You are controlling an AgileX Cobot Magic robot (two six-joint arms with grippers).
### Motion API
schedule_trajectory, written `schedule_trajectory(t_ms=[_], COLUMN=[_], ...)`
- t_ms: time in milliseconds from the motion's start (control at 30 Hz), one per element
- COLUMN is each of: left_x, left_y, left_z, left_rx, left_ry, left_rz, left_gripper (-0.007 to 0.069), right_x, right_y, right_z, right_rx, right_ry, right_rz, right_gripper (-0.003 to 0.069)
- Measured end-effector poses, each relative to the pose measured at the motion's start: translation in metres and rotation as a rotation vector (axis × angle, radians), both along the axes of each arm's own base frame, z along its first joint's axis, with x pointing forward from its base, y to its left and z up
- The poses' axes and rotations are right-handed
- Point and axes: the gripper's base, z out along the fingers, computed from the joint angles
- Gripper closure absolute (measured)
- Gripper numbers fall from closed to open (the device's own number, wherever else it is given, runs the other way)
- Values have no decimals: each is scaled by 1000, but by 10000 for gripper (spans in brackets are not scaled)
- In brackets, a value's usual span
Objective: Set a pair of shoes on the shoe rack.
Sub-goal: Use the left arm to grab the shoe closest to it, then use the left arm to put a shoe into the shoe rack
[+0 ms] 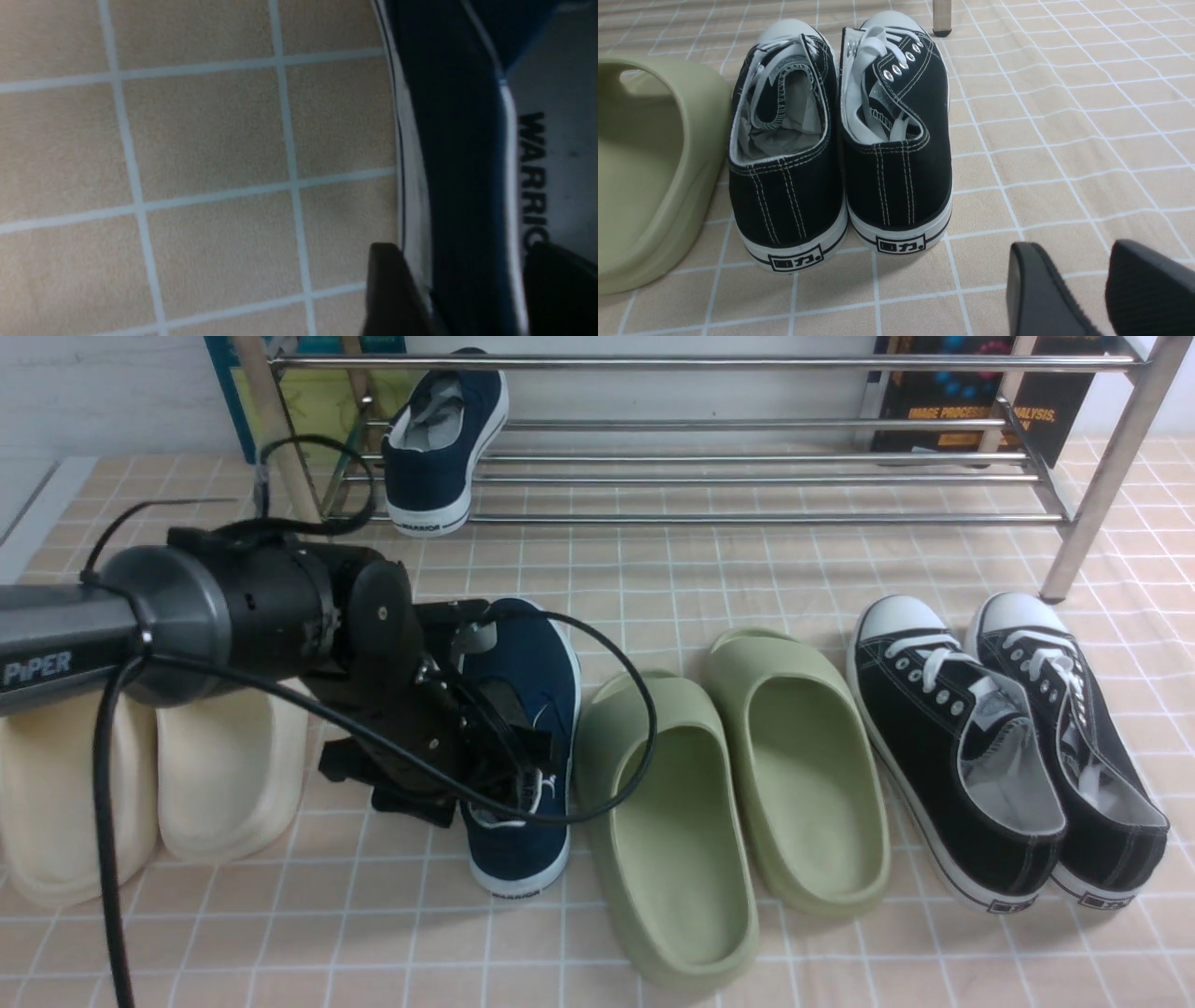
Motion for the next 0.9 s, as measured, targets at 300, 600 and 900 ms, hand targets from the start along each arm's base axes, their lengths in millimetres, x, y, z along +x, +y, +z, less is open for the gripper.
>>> schedule_trajectory(t_ms=[300,600,900], left_x=[7,35,97], left_y=[0,-3,8], left_z=[29,122,80], left_rx=[46,-2,19], left_ry=[-25,-280,-204], left_rz=[-59,-47,52], left_gripper=[594,601,601], right_x=[0,0,0], right_y=[0,0,0], right_z=[0,0,0], right_rx=[0,0,0], right_ry=[0,0,0], right_rz=[0,0,0], right_gripper=[419,419,419])
